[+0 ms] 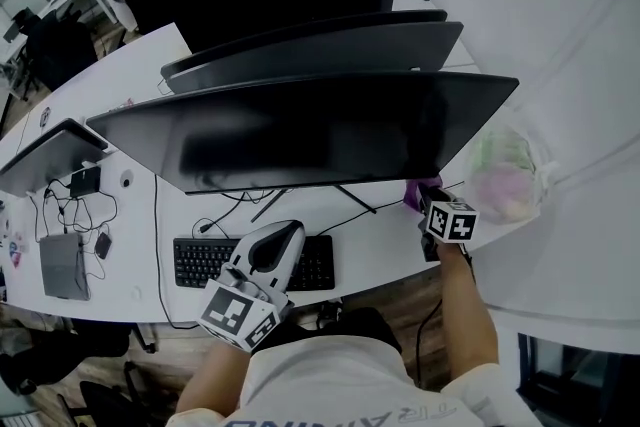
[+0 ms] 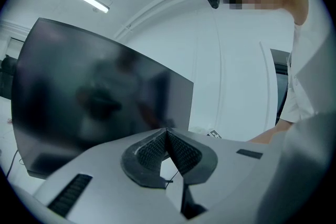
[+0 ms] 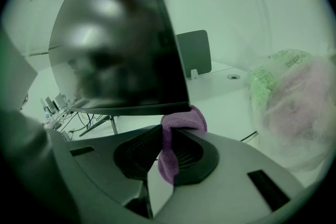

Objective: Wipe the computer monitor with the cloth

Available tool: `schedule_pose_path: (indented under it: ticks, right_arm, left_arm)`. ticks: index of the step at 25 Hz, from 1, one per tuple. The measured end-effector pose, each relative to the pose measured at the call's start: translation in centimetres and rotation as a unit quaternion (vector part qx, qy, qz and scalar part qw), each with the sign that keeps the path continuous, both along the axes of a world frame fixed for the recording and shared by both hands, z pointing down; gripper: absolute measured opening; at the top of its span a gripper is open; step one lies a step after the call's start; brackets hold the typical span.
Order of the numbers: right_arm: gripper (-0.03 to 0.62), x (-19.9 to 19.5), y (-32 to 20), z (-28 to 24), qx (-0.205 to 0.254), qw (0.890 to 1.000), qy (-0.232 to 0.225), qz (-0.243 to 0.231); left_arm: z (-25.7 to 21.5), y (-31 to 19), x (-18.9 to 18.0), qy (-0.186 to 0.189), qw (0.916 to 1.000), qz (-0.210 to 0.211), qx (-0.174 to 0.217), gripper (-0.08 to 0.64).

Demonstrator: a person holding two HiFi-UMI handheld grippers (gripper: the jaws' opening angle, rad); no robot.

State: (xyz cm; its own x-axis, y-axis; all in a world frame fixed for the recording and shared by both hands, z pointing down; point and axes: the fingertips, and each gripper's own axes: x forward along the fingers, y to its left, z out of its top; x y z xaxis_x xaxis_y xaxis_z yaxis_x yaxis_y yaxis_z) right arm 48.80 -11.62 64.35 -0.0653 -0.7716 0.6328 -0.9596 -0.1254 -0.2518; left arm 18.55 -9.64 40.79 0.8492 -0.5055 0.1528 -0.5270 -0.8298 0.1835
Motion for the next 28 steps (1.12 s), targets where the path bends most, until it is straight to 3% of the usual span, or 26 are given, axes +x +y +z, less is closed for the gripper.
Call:
schedule_pose_path:
  ticks: [11,28]
  right_arm:
    - [0.067,-5.2,-1.2,-0.8,-0.004,0.997,0.035,-0.065]
    - [0.067,-14.0,-3.2,-1.5,0.003,0.991,0.036,-0.128]
  left_arm:
    - [-0.3,0.5,-2.9,0.007,0.9995,-0.029,0.000,0.008]
    - [-1.2,1.3,-10.5,0.011,0.9956,-0.093,0.004,0.008]
